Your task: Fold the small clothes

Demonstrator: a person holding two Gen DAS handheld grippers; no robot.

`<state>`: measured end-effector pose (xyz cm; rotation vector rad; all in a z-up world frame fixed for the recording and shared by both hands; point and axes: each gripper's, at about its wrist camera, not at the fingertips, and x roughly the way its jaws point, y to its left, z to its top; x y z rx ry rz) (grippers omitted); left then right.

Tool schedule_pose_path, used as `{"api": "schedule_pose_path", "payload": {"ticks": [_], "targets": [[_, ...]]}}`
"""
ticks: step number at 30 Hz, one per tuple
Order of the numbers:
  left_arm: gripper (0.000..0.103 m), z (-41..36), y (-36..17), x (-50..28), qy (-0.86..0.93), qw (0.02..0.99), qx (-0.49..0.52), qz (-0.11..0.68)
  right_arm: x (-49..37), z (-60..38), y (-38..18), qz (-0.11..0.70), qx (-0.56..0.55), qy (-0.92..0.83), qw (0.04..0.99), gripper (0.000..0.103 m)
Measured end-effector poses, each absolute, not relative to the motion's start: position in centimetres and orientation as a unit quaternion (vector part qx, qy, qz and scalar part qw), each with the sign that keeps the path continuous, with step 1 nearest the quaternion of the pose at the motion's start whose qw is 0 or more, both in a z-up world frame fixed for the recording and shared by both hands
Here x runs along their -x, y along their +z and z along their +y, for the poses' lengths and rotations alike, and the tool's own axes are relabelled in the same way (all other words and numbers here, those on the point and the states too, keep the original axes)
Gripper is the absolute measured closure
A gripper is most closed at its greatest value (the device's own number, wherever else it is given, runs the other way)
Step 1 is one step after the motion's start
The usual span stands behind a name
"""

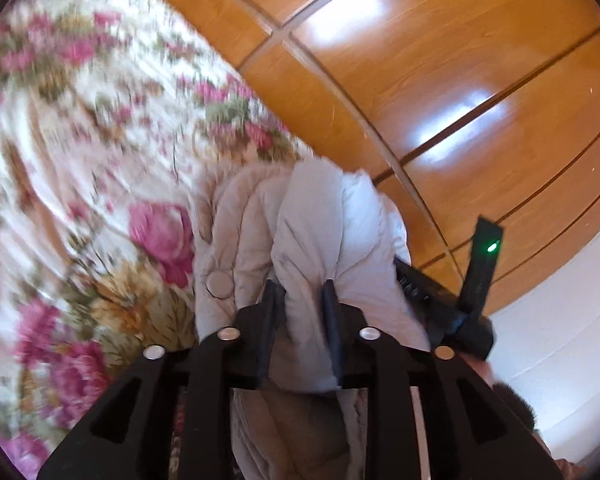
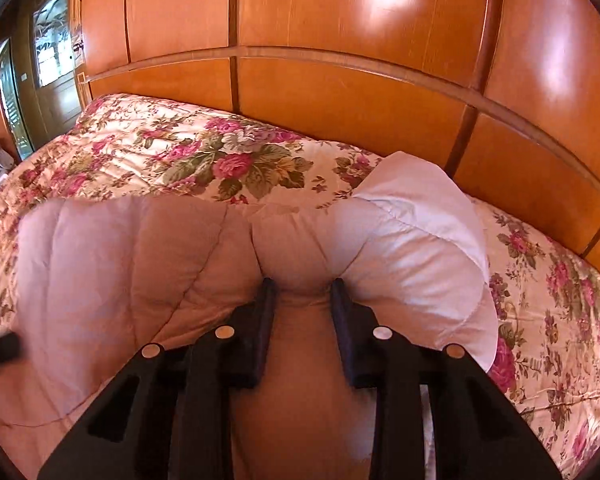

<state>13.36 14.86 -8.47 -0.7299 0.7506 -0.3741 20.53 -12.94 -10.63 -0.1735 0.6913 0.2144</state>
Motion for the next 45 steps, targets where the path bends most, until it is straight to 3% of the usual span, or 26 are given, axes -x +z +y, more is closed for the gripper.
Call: {"api": "schedule_pose_path", "payload": {"ticks": [7,12,18,21,29,40,43,45], "targets": [[0.077,10.3,-1.5,-13.0,-0.17,0.908,0.208,0.322,-19.8,-12.5,-10.5,0.32,0.1,0.094,0.937,0.074],[0.077,6.5,-3.0,-16.3,-0.108,0.915,0.134,0.366,-18.8,-12.6,-10.3,0.3,0.101,0.084,0.945,0.074],[0.077,6.5,-7.3,-17.0,-0.088,0.916,0.103,0.377,-17.4,-13.2,-9.3,0.289,0.076,0.099,0.949,0.068],[0.077,7.6,-8.5,-17.0,-0.097,0.914,0.124,0.375,-15.3,-14.0,-8.2,0.268,0.048,0.102,0.957,0.058],[0.077,8.7,-9.1,-17.1,-0.105,0.907,0.158,0.377,-11.6,-16.9,-8.6,0.289,0.005,0.077,0.954,0.06],[0.077,8.3,-8.8,-16.6,-0.094,0.915,0.125,0.371,-11.3,-16.0,-9.5,0.282,0.051,0.054,0.956,0.057],[0.069,7.6,-8.3,-15.0,-0.071,0.925,0.091,0.361,-10.7,-16.0,-9.3,0.28,0.044,0.048,0.958,0.054],[0.056,7.7,-8.2,-14.3,-0.06,0.928,0.085,0.357,-10.4,-16.2,-9.1,0.28,0.041,0.041,0.958,0.051]]}}
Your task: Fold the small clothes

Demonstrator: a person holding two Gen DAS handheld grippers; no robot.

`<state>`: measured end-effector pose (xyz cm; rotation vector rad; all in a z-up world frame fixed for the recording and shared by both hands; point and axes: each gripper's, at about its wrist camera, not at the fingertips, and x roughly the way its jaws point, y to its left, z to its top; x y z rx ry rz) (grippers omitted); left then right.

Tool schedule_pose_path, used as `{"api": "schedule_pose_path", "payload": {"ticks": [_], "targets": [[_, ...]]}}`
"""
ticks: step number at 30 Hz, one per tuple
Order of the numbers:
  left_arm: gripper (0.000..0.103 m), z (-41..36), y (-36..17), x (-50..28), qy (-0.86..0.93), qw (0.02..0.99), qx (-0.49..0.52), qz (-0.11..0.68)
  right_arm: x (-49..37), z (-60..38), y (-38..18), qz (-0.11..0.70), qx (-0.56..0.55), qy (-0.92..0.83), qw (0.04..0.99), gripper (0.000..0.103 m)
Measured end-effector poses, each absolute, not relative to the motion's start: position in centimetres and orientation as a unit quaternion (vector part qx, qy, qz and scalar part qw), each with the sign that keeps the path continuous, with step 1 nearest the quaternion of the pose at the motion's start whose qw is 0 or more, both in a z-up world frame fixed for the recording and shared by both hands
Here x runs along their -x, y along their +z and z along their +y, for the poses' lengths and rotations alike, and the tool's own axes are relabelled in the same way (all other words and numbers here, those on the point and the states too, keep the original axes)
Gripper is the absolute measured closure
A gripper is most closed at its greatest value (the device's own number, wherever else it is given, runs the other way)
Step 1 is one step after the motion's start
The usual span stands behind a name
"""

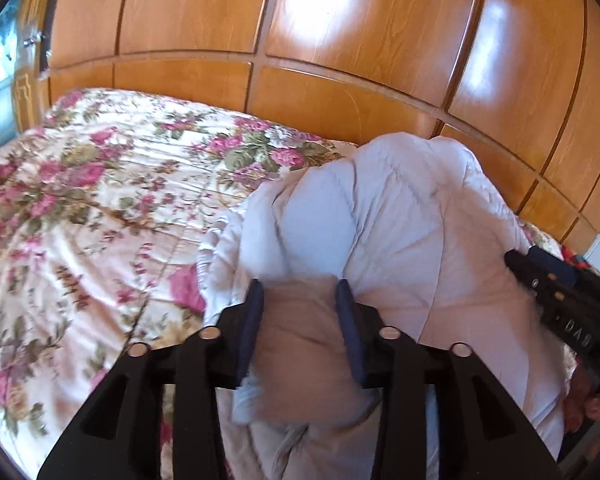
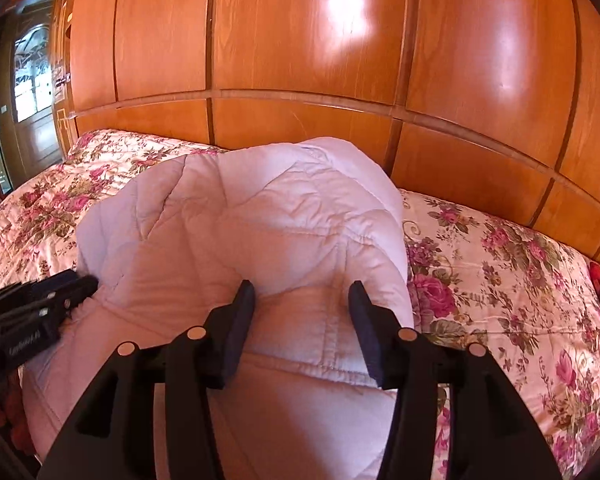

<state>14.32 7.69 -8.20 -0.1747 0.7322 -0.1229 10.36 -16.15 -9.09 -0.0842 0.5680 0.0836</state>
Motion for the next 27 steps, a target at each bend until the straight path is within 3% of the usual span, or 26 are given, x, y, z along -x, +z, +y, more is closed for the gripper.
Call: {"api": "schedule_pose_path", "payload": {"ticks": [2,3,6,10,17,27], "targets": [[0.031,8.2,-8.3,-13.9,-0.034,0.926,0.093,0.363,-10.1,-16.4,-8.9,0.281,0.04,0.03,0.958,0.041],[0.029,9.0,-8.5,-13.7,-0.029,0.924,0.115,0.364,-10.0,-16.6,-8.8,0.281,0.036,0.032,0.958,0.039],[0.029,10.7,-9.3,-13.6,-0.047,0.908,0.177,0.378,-9.9,-17.3,-8.7,0.288,0.013,0.039,0.957,0.035],[0.029,10.9,-9.3,-13.4,-0.064,0.901,0.184,0.387,-9.6,-17.7,-8.7,0.295,0.004,0.041,0.955,0.031],[0.028,11.2,-8.9,-12.9,-0.103,0.884,0.21,0.405,-9.3,-18.0,-8.6,0.307,0.002,0.038,0.951,0.013],[0.021,11.2,-8.4,-12.4,-0.12,0.881,0.199,0.413,-8.7,-18.2,-8.7,0.314,-0.005,0.046,0.948,0.006]]}}
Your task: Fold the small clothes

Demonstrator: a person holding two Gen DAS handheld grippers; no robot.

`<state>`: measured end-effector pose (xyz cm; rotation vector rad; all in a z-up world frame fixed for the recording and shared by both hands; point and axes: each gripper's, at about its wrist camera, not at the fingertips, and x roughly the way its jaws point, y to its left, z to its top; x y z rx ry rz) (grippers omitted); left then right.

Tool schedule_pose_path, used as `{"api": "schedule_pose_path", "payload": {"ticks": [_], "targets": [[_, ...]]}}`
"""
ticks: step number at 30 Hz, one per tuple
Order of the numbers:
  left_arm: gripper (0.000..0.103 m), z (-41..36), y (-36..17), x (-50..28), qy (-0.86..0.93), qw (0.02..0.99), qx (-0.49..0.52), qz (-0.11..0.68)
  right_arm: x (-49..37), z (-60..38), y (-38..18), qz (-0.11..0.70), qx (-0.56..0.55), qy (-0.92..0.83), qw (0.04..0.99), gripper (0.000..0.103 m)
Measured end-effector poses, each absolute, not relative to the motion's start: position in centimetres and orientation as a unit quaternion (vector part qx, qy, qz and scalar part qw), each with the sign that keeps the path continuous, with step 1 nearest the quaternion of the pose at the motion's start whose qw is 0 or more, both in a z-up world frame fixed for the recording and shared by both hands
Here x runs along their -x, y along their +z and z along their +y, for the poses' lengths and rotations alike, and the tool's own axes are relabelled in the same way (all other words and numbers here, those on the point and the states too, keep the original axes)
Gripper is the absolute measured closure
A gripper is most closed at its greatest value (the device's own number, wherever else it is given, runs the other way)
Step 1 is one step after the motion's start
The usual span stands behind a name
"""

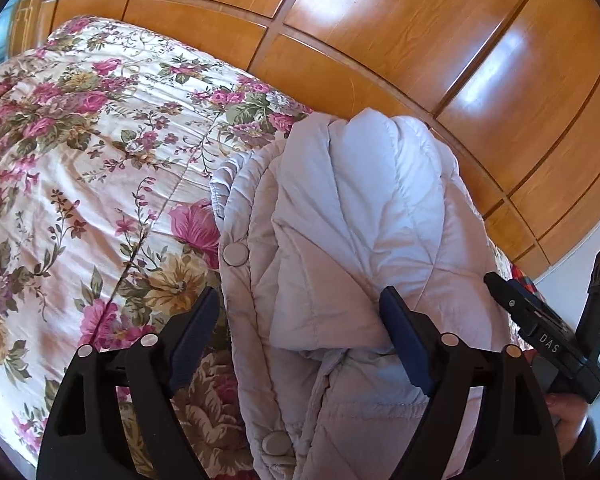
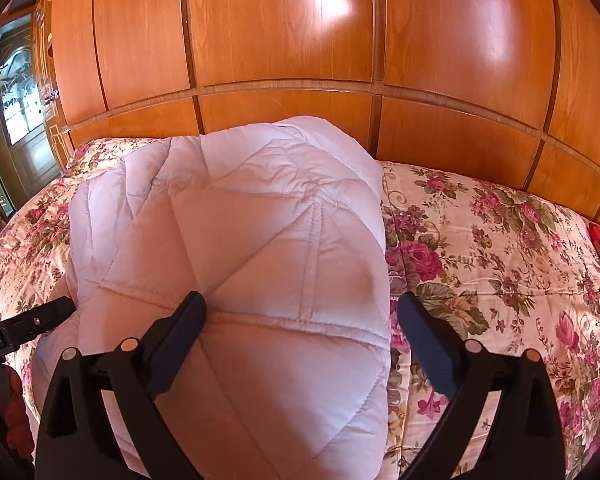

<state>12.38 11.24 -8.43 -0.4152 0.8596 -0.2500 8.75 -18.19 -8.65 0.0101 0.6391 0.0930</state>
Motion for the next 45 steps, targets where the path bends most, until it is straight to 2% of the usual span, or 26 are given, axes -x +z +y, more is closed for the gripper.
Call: {"api": "schedule_pose_path", "payload": {"ticks": [7,13,20,23,27,31,39,42,45], "targets": [[0.02,11.8,-8.6,-12.2,-0.133,0.871,0.222,0.418,-8.5,-18.2,-8.7,0.319,-0.007,0.048,0.946,0.002],[0.02,12.5,-7.2,-11.5,-0.186,0.861,0.27,0.388,-8.3,-18.2,-8.5,0.332,-0.019,0.068,0.941,0.002],[0.02,10.3,-6.0,-11.5,-0.189,0.875,0.204,0.397,-7.2,-17.6,-8.3,0.337,-0.015,0.098,0.936,0.002],[0.02,9.5,-6.4,-11.6,-0.171,0.88,0.158,0.415,-6.8,-18.4,-8.4,0.334,-0.042,0.105,0.936,0.002],[0.016,10.2,-7.5,-11.6,-0.168,0.871,0.169,0.43,-5.9,-20.0,-8.5,0.304,-0.087,0.117,0.941,0.002],[0.014,11.7,-8.7,-11.8,-0.173,0.855,0.204,0.444,-6.9,-21.8,-9.8,0.37,-0.103,0.114,0.916,0.002],[0.01,12.9,-10.6,-12.6,-0.191,0.824,0.263,0.463,-8.5,-26.7,-13.1,0.42,-0.281,0.165,0.847,0.002],[0.004,12.9,-10.9,-13.4,-0.196,0.82,0.257,0.472,-9.6,-27.0,-13.8,0.433,-0.301,0.191,0.828,0.002],[0.003,13.1,-10.8,-14.4,-0.198,0.818,0.247,0.48,-10.8,-27.6,-14.1,0.437,-0.318,0.213,0.814,0.002]]}}
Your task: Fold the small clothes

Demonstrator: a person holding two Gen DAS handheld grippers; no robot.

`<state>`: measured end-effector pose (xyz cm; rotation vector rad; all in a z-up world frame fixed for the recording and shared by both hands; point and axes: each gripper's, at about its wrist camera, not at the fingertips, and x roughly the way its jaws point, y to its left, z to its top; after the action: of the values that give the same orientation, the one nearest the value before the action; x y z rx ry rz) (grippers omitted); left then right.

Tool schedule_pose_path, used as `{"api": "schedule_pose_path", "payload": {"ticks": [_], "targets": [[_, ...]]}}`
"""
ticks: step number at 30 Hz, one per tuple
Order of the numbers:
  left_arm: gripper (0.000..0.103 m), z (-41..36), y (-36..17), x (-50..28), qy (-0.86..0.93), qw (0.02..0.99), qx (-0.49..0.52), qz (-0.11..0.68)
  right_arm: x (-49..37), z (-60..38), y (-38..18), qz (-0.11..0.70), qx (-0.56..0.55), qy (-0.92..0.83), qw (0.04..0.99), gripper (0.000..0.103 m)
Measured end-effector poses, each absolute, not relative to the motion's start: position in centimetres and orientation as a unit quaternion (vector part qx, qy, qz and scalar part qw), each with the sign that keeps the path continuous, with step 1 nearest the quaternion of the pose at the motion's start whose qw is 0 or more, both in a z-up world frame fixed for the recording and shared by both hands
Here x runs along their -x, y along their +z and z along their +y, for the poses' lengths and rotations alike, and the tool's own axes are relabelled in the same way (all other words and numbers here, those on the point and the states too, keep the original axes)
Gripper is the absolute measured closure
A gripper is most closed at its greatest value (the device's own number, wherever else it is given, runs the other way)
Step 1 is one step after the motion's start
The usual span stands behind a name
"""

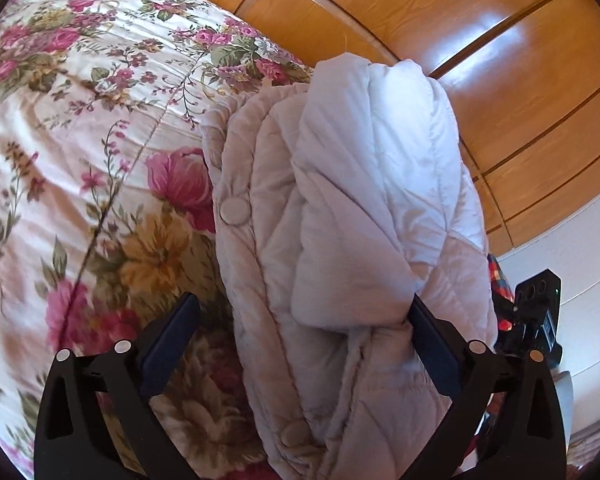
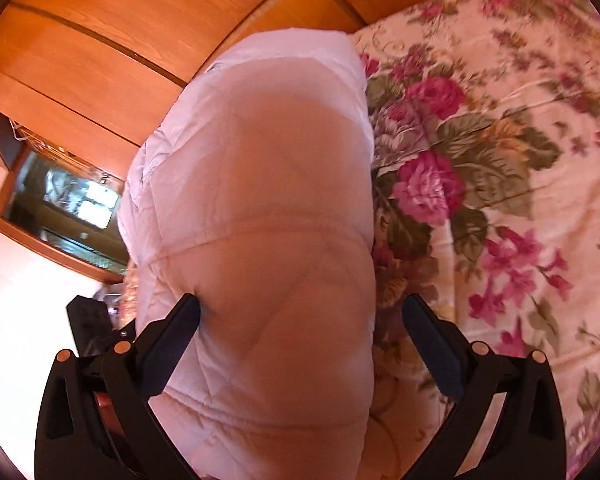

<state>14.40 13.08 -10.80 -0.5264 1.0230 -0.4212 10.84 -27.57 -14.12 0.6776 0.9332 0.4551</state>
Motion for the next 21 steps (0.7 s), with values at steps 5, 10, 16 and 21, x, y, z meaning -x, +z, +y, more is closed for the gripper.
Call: {"api": "schedule_pose_path", "payload": {"ticks": [5,10,16,21], "targets": [[0.003,13.2,-11.3,-16.0,-0.215,0.807,0.253,0.489,-12.7,-27.6,-14.4,0.441,-0.343,0.229,0.797,0.002],[0.003,13.6,-13.0,-17.1,-0.24,0.787,0.287,0.491,-14.2,-26.9,-15.3,0.442,-0.384,0.262,0.767,0.003],[0.033,12.5,-13.3,-16.7,-0.258,0.782,0.297,0.483,-14.4,-25.8,-15.2,0.424,-0.363,0.271,0.784,0.02],[0.051,10.9,-12.7,-15.7,-0.259,0.789,0.283,0.48,-12.9,-26.1,-14.0,0.397,-0.348,0.27,0.805,0.039]]}}
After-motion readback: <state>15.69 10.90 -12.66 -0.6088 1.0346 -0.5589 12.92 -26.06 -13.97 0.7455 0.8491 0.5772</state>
